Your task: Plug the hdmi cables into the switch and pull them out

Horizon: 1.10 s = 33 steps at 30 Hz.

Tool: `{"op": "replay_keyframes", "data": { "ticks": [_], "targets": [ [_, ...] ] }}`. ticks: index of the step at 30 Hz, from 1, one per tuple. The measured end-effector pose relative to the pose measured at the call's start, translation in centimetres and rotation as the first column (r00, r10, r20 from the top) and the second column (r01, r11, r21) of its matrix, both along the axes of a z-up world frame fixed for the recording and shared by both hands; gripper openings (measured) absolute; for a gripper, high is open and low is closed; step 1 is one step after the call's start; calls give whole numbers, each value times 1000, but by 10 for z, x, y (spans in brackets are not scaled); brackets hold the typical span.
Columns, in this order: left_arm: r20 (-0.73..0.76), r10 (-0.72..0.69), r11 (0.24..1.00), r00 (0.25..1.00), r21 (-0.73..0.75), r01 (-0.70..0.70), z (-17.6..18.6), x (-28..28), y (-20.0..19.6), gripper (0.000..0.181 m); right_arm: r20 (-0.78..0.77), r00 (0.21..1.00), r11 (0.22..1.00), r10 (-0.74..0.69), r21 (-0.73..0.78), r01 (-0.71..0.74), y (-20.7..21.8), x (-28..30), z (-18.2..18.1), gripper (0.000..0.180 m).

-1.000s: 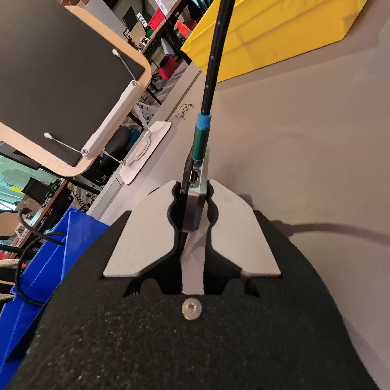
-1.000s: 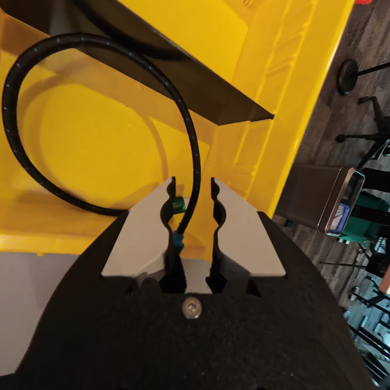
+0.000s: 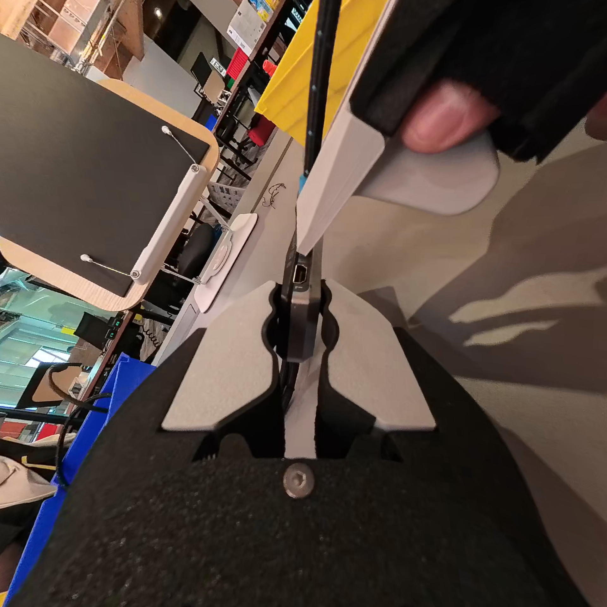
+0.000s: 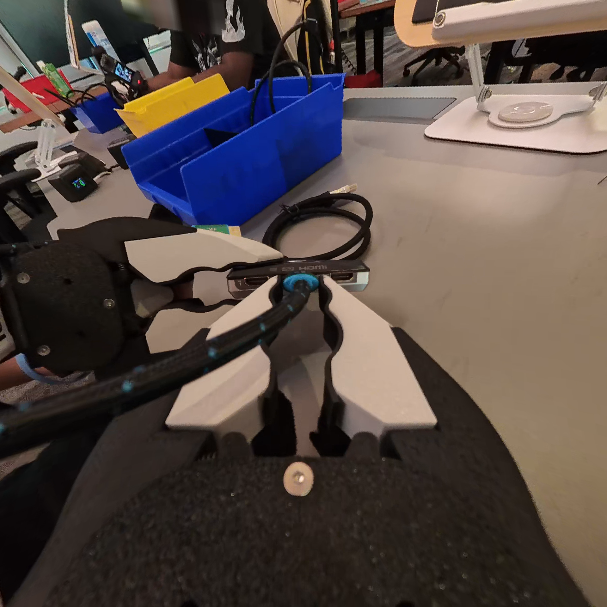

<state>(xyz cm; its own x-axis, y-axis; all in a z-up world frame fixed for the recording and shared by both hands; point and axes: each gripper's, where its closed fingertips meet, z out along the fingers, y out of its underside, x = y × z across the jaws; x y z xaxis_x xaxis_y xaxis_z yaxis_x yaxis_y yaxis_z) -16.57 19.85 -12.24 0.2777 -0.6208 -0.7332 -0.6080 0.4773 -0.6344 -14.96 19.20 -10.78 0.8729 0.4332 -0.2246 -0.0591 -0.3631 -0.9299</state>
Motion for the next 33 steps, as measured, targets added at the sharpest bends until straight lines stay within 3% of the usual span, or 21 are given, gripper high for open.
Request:
{"op": "replay_keyframes", "data": {
  "ticks": [1, 9, 15, 17, 20, 23, 28, 33],
  "targets": [
    [-5, 3, 1000, 1000, 0, -3, 0, 0, 1, 22, -2, 1000, 1000, -2, 5, 2, 0, 0, 0, 21],
    [-17, 47, 998, 999, -32, -47, -5, 12, 10, 22, 43, 990, 991, -131, 15, 130, 2, 13, 0, 19],
    [51, 18, 983, 999, -185, -8, -3, 20, 1, 25, 80, 985, 987, -153, 56, 149, -3, 20, 2, 20],
    [124, 29, 947, 992, -320, 12, -3, 17, -6, 31, 104, 983, 987, -152, 62, 146, -4, 20, 1, 21],
    [238, 108, 834, 965, -550, 43, -3, 13, -17, 57, 92, 986, 990, -138, 44, 135, -2, 18, -2, 21],
    [340, 215, 696, 915, -711, 100, 2, 10, -14, 59, 105, 985, 990, -137, 40, 133, -2, 13, -6, 20],
    [371, 251, 682, 894, -723, 109, 2, 9, -11, 63, 106, 981, 986, -163, 48, 159, -3, 13, -3, 20],
    [369, 195, 687, 909, -713, 142, 3, 9, -17, 66, 75, 983, 986, -169, 15, 168, -4, 16, -9, 21]
  ]
}}
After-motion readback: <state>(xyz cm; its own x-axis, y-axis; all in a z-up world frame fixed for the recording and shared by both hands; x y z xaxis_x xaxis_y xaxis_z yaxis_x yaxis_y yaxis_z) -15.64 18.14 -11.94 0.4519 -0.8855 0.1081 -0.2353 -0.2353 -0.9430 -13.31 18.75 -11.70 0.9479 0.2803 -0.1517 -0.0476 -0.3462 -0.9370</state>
